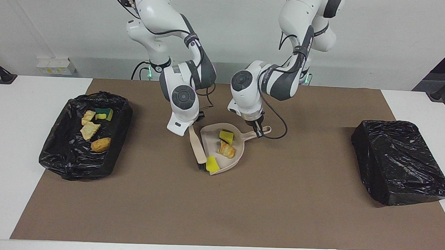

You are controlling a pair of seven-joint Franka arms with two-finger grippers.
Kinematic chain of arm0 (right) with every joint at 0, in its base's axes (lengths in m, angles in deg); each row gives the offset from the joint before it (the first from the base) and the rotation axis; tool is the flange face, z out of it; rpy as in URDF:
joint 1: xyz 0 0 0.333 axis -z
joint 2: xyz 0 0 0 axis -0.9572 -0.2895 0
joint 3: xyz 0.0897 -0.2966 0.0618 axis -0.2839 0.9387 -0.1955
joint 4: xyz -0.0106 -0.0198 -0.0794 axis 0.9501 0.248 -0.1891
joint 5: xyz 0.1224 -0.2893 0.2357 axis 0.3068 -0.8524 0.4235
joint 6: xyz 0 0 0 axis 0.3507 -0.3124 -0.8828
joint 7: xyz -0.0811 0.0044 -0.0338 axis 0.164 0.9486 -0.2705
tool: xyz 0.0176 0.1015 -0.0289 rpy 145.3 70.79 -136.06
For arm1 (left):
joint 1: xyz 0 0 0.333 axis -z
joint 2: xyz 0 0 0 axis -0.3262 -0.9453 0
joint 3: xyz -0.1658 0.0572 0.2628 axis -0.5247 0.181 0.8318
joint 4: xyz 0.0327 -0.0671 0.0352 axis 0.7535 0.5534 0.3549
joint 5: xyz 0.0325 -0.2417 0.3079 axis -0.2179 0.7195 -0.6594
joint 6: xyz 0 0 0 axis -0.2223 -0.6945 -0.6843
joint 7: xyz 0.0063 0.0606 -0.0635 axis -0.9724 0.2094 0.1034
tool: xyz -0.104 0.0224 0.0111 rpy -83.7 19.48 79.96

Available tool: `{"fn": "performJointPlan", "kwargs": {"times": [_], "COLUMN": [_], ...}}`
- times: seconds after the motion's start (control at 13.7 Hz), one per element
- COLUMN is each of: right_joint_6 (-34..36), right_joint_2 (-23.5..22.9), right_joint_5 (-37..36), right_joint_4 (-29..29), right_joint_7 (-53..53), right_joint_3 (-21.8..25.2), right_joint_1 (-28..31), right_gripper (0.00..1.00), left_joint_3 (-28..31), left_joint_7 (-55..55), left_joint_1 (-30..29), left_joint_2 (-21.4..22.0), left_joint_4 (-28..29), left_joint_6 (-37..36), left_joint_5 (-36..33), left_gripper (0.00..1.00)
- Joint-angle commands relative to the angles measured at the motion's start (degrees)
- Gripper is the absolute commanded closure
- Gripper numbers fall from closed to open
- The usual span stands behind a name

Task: Sweep and dump trash in bin
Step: 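Sweep the remaining bread into the dustpan with the right gripper's brush, then lift the dustpan with the left gripper while the right gripper draws back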

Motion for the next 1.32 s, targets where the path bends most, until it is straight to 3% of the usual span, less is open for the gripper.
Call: {"fn": "performJointPlan", "kwargs": {"times": [0.0,0.29,0.51,0.95,1.1,1.25], "right_joint_6": [1.09,1.98,7.32,20.06,23.85,23.34], "right_joint_2": [-0.74,-0.13,0.49,7.07,9.88,12.96], "right_joint_5": [3.06,4.12,3.42,3.42,4.12,5.95], "right_joint_4": [-2.08,-2.51,-5.41,-5.42,-3.41,1.50], "right_joint_7": [0.85,1.99,1.82,1.99,3.65,7.34], "right_joint_3": [-0.21,-1.26,-0.74,-0.38,-0.38,-0.73], "right_joint_1": [0.33,0.15,2.61,8.67,8.51,7.02], "right_gripper": [1.00,1.00,1.00,1.00,1.00,1.00], "left_joint_3": [0.08,0.08,0.08,0.08,0.08,0.26], "left_joint_7": [2.88,5.18,6.41,12.02,14.84,18.26], "left_joint_1": [-0.69,-1.40,-2.19,-6.40,-8.42,-9.92], "left_joint_2": [0.62,0.80,0.88,3.16,5.18,5.54], "left_joint_4": [1.84,3.15,3.59,3.07,2.72,0.36], "left_joint_6": [2.69,5.06,7.09,6.66,5.43,2.62], "left_joint_5": [-0.76,-0.67,-0.50,-0.23,-0.23,-0.15], "left_gripper": [1.00,1.00,1.00,1.00,1.00,1.00]}}
